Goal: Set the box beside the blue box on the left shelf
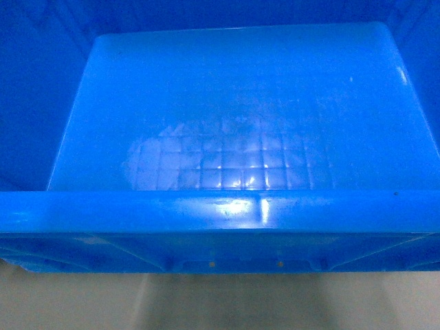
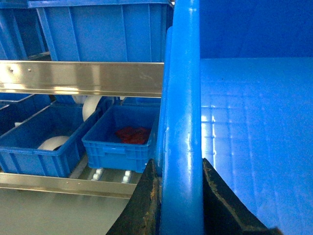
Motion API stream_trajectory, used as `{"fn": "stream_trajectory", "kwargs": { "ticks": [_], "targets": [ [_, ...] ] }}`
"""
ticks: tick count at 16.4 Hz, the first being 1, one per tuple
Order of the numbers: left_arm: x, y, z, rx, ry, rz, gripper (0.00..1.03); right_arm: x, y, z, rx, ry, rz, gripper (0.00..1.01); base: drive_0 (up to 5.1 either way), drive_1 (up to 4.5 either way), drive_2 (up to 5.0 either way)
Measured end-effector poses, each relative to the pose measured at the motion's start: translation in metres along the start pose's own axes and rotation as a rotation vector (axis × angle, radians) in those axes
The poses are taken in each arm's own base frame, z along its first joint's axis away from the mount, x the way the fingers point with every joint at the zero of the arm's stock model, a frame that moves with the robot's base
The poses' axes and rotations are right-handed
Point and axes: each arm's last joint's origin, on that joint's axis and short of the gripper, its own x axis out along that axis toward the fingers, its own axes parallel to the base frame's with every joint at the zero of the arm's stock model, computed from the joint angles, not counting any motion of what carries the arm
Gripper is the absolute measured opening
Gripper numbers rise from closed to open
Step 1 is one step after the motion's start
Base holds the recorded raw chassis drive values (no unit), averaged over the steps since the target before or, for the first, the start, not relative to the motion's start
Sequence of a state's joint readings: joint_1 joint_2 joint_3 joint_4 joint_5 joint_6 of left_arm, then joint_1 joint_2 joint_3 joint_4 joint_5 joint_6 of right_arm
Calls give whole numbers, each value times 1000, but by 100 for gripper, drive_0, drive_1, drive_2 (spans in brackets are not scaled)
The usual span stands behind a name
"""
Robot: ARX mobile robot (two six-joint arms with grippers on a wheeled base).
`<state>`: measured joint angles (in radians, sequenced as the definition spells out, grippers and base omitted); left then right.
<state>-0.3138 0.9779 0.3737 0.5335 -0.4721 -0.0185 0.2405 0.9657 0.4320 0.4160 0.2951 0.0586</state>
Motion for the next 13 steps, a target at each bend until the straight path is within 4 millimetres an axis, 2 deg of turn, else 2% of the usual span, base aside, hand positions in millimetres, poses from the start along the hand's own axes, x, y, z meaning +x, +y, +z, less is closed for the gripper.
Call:
{"fn": "stream_trajectory", "kwargs": {
  "ticks": [13],
  "targets": [
    [0,0,1,-3,-6,0,15,0,0,1,2,-5,-1,17,0,0,0]
  ]
}}
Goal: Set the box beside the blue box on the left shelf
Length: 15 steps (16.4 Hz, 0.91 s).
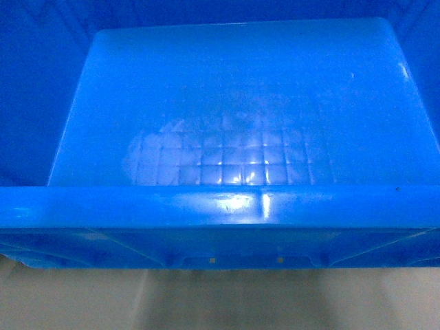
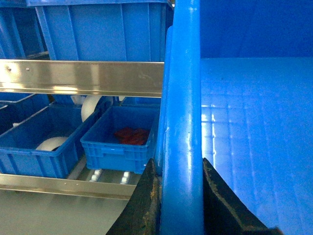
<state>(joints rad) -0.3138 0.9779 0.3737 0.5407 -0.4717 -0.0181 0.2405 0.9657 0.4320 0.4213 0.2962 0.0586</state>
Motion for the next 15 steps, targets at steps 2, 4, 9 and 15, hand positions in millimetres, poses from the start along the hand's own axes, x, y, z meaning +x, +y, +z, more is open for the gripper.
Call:
{"fn": "stream_trajectory", "kwargs": {
  "ticks": [2,4,9,15],
  "targets": [
    [0,0,0,1,1,0,15,0,0,0,0,0,0,17,0,0,0],
    [0,0,0,2,4,0,15,0,0,0,-1,3,0,17,0,0,0],
    [0,0,-1,3,6,0,15,0,0,0,-2,4,0,17,0,0,0],
    [0,0,-1,3,6,0,15,0,0,0,-2,5,0,17,0,0,0]
  ]
}}
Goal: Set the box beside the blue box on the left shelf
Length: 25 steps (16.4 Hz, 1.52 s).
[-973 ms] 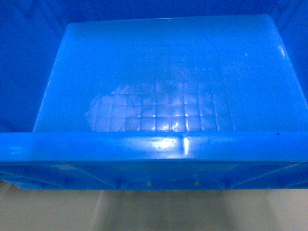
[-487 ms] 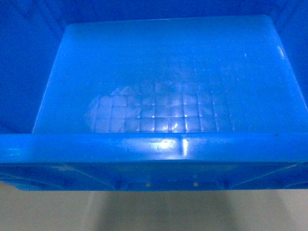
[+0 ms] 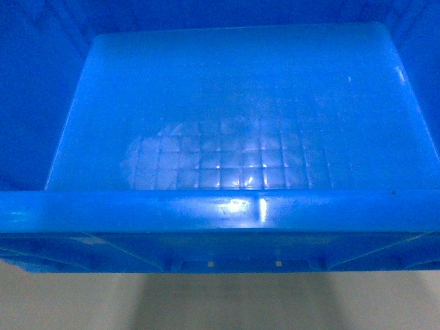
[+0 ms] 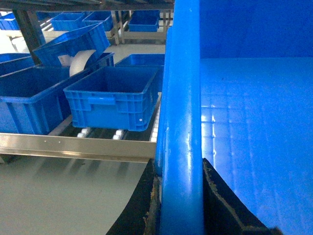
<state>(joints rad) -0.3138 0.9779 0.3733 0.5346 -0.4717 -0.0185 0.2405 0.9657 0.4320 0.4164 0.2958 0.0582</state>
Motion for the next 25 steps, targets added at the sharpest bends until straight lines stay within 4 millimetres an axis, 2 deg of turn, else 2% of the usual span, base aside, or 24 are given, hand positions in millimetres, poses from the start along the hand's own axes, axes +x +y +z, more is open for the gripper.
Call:
{"fn": "stream_trajectory", "kwargs": {
  "ticks": [21,25],
  "targets": [
    [0,0,-1,2,3,0,15,0,0,-1,-3,3,1,17,0,0,0],
    [0,0,0,-1,-2,0,15,0,0,0,-2,-3,1,17,3,425,-418]
  ]
}}
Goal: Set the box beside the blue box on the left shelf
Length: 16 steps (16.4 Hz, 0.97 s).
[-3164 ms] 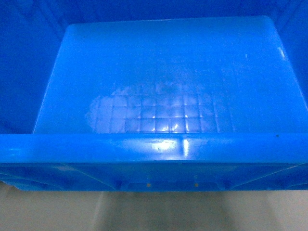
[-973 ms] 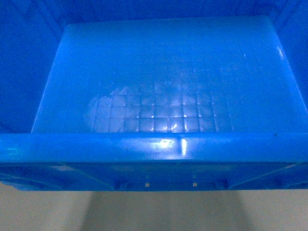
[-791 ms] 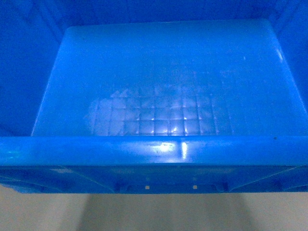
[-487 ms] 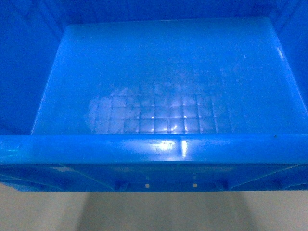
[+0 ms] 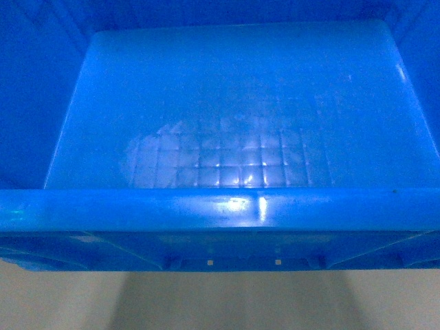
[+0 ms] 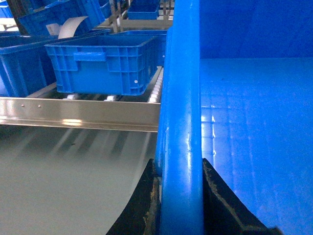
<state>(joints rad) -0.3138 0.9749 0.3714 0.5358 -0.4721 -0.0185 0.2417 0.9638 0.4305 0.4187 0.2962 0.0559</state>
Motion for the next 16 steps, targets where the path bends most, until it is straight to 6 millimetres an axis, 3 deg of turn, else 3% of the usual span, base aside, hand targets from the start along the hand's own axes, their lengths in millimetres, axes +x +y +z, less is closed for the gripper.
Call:
{"fn": "stream_trajectory", "kwargs": {
  "ticks": [16],
  "targets": [
    [0,0,0,1,1,0,15,0,0,0,-1,2,-1,17,11,430,-409]
  ]
}}
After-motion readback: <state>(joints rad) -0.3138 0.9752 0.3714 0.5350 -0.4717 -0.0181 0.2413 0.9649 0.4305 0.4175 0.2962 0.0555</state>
